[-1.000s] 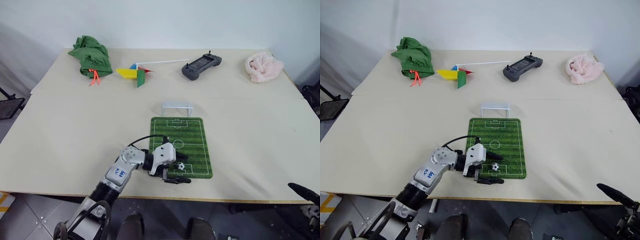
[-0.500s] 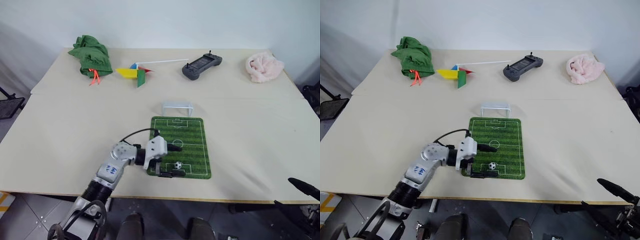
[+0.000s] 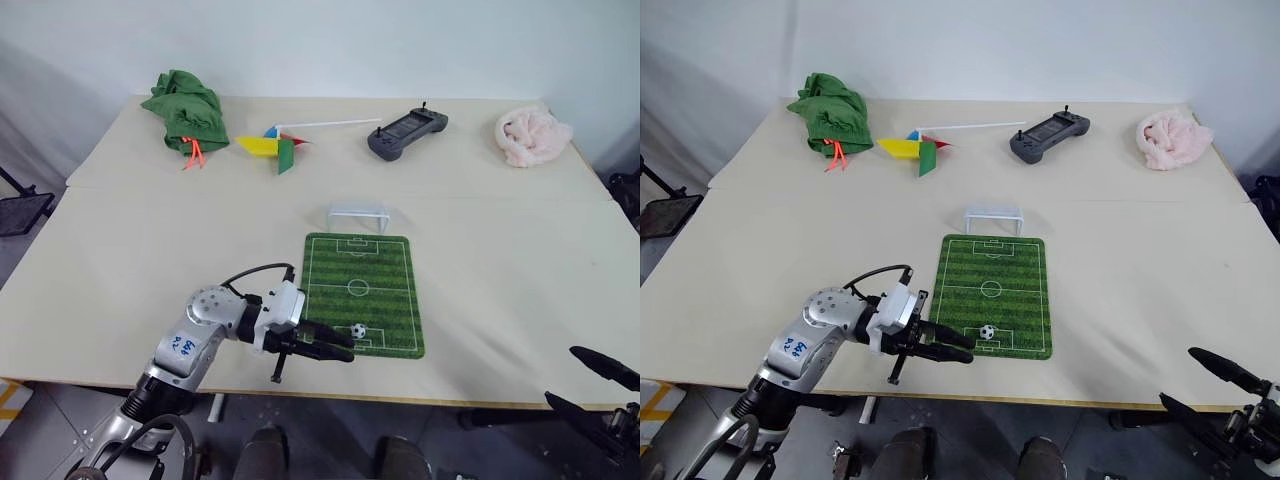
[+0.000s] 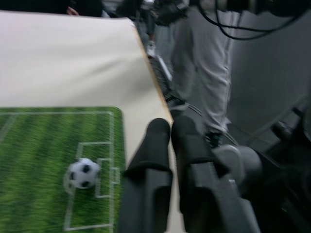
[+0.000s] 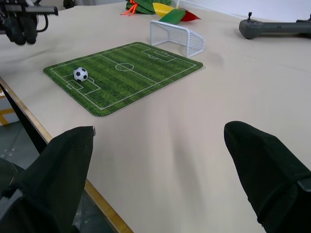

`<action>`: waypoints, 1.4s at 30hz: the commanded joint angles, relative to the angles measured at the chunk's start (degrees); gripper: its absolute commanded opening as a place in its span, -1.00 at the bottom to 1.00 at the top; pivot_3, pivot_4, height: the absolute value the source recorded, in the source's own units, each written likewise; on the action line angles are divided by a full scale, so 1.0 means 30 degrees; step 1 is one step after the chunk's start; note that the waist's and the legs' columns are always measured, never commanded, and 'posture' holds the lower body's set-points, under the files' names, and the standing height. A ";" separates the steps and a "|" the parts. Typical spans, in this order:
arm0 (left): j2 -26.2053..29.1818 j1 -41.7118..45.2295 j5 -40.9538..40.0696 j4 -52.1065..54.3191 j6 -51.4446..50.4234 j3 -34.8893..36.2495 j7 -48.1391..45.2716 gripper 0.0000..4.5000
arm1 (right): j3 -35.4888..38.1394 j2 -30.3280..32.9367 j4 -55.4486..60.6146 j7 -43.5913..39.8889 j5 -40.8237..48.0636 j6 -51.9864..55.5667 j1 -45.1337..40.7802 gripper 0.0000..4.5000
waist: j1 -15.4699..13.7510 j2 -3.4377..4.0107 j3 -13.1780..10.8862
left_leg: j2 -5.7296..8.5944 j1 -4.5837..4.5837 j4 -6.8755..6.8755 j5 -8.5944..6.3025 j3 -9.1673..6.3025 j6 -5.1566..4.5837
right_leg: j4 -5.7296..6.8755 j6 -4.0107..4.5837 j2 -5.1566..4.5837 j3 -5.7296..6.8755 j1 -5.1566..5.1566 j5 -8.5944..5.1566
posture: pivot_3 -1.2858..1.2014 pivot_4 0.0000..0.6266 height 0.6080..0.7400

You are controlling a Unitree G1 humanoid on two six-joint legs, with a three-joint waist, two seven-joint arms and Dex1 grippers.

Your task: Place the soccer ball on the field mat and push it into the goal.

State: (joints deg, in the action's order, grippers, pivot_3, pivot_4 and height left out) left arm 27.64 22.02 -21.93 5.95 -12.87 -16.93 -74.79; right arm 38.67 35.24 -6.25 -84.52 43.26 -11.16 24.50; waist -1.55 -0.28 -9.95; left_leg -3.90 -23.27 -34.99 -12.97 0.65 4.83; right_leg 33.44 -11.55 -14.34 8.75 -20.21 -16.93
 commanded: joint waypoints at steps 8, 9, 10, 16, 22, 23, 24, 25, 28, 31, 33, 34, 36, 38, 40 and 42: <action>-0.1472 0.0979 0.2801 -0.3936 0.2734 -0.1463 0.0667 -0.99 | -0.0195 -0.0541 0.0661 -0.0424 0.0362 0.0204 -0.0133 1.00 | 0.0025 0.0000 0.0000 | 0.0000 0.0000 -0.0013 0.0000 0.0002 0.0000 | 0.0007 0.0001 0.0000 0.0000 -0.0003 0.0001 | 0.03 -0.52 1.00; -0.1850 0.1291 0.2911 -0.4453 0.2843 -0.1440 0.0921 -0.99 | -0.0091 -0.0595 0.0712 -0.0438 0.0409 0.0229 -0.0051 1.00 | 0.0021 -0.0001 -0.0001 | 0.0000 -0.0001 -0.0013 0.0000 0.0001 0.0000 | 0.0005 0.0001 -0.0001 0.0000 -0.0003 0.0001 | 0.03 -0.52 1.00; -0.2211 0.1611 0.3051 -0.4956 0.2972 -0.1369 0.1223 -0.99 | 0.0038 -0.0637 0.0745 -0.0442 0.0459 0.0221 0.0056 1.00 | 0.0017 -0.0001 -0.0001 | 0.0000 -0.0002 -0.0013 0.0000 0.0001 0.0000 | 0.0005 0.0000 0.0000 0.0000 -0.0003 0.0001 | 0.03 -0.52 1.00; -0.3306 0.2808 0.3975 -0.7528 0.3832 -0.1419 0.1954 -0.99 | 0.0620 -0.0831 0.0866 -0.0323 0.0477 -0.0179 0.0803 1.00 | -0.0005 -0.0007 -0.0004 | 0.0000 -0.0004 -0.0005 -0.0002 0.0002 0.0002 | -0.0009 -0.0004 0.0000 0.0003 -0.0002 0.0002 | 0.03 -0.52 1.00; -0.4424 0.5057 0.5339 -1.2130 0.4995 -0.0325 0.4899 -0.99 | 0.0984 -0.1187 0.1193 0.0285 0.0511 -0.0591 0.1233 1.00 | 0.0004 -0.0008 -0.0005 | 0.0001 0.0006 -0.0036 -0.0007 0.0002 -0.0007 | -0.0028 -0.0011 -0.0001 0.0004 0.0032 0.0024 | 0.03 -0.52 1.00; -0.4468 0.5428 0.5564 -1.2826 0.5485 -0.0228 0.5164 -0.99 | 0.0984 -0.1233 0.1250 0.0361 0.0515 -0.0617 0.1272 1.00 | 0.0005 -0.0012 -0.0007 | 0.0001 0.0012 -0.0038 -0.0009 0.0000 -0.0012 | -0.0032 -0.0012 -0.0002 0.0006 0.0042 0.0025 | 0.03 -0.52 1.00; -0.4714 0.5930 0.5580 -1.3487 0.5457 0.0147 0.5876 -0.99 | 0.0965 -0.1290 0.1272 0.0471 0.0501 -0.0649 0.1279 1.00 | 0.0040 -0.0012 -0.0006 | 0.0001 0.0011 -0.0038 -0.0010 -0.0003 -0.0013 | -0.0030 -0.0010 -0.0001 0.0010 0.0041 0.0025 | 0.03 -0.52 1.00; -0.4933 0.6272 0.5475 -1.3854 0.5516 0.0496 0.6353 -0.99 | 0.0937 -0.1315 0.1221 0.0541 0.0471 -0.0706 0.1254 1.00 | 0.0067 -0.0009 -0.0005 | 0.0001 0.0012 -0.0035 -0.0011 -0.0003 -0.0013 | -0.0034 -0.0011 -0.0001 0.0010 0.0039 0.0025 | 0.03 -0.52 1.00; -0.5118 0.6984 0.5542 -1.4671 0.5998 0.1261 0.7429 -0.99 | 0.0901 -0.1335 0.1030 0.0677 0.0380 -0.0978 0.1092 1.00 | 0.0080 -0.0016 -0.0010 | 0.0001 0.0003 -0.0013 -0.0013 -0.0001 -0.0014 | -0.0041 -0.0014 -0.0001 0.0010 0.0021 0.0024 | 0.03 -0.52 1.00; -0.5120 0.7294 0.5146 -1.4601 0.6500 0.2124 0.7740 -0.99 | 0.0856 -0.1337 0.0795 0.0846 0.0297 -0.1154 0.0847 1.00 | 0.0055 -0.0020 -0.0012 | 0.0001 -0.0003 0.0011 -0.0014 0.0001 -0.0012 | -0.0049 -0.0018 0.0002 0.0011 0.0008 0.0023 | 0.03 -0.52 1.00; -0.5139 0.7441 0.5216 -1.4595 0.6457 0.2350 0.7831 -0.99 | 0.0830 -0.1265 0.0551 0.0903 0.0253 -0.1287 0.0661 1.00 | 0.0030 -0.0024 -0.0014 | 0.0001 -0.0008 0.0017 -0.0014 0.0002 -0.0011 | -0.0050 -0.0018 0.0002 0.0011 0.0001 0.0023 | 0.03 -0.52 1.00; -0.5060 0.7580 0.5110 -1.4364 0.6445 0.2550 0.7699 -0.99 | 0.0825 -0.1197 0.0383 0.0959 0.0226 -0.1320 0.0507 1.00 | 0.0028 -0.0025 -0.0015 | 0.0002 -0.0010 0.0016 -0.0014 0.0005 -0.0012 | -0.0056 -0.0018 0.0001 0.0011 0.0001 0.0023 | 0.03 -0.52 1.00; -0.4768 0.7999 0.4713 -1.3828 0.6274 0.3106 0.7399 -0.99 | 0.0879 -0.0954 0.0005 0.0975 0.0230 -0.1308 0.0119 1.00 | 0.0022 -0.0031 -0.0018 | 0.0002 -0.0014 0.0011 -0.0014 0.0007 -0.0012 | -0.0060 -0.0019 0.0001 0.0011 0.0002 0.0024 | 0.03 -0.52 1.00; -0.4417 0.8280 0.4238 -1.3327 0.6065 0.3641 0.7006 -0.99 | 0.0983 -0.0706 -0.0332 0.0883 0.0281 -0.1270 -0.0208 1.00 | 0.0025 -0.0037 -0.0022 | 0.0002 -0.0014 0.0014 -0.0015 0.0007 -0.0011 | -0.0061 -0.0019 0.0001 0.0011 0.0001 0.0024 | 0.03 -0.52 1.00; -0.3843 0.8378 0.3692 -1.2932 0.5717 0.4025 0.6093 -0.99 | 0.1015 -0.0320 -0.0998 0.0597 0.0295 -0.1224 -0.0692 1.00 | 0.0068 -0.0036 -0.0022 | 0.0001 -0.0015 0.0024 -0.0015 0.0009 -0.0011 | -0.0066 -0.0019 0.0001 0.0010 -0.0001 0.0024 | 0.03 -0.52 1.00; -0.3057 0.8113 0.3291 -1.2541 0.4893 0.4147 0.4926 -0.99 | 0.0928 0.0165 -0.1884 0.0248 0.0231 -0.1274 -0.1390 1.00 | 0.0128 -0.0032 -0.0019 | 0.0002 -0.0006 0.0044 -0.0014 0.0012 -0.0010 | -0.0065 -0.0019 0.0006 0.0009 -0.0002 0.0024 | 0.03 -0.52 1.00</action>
State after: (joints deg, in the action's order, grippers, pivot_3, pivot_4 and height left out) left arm 16.94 46.77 -9.96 -34.20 3.43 -5.47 -57.09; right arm 39.85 34.18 -10.34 -82.64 43.44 -14.22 21.23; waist -1.16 -0.38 -10.01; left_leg -3.89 -23.29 -34.85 -13.01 0.70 4.80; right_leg 33.25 -11.61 -14.32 8.77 -20.22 -16.86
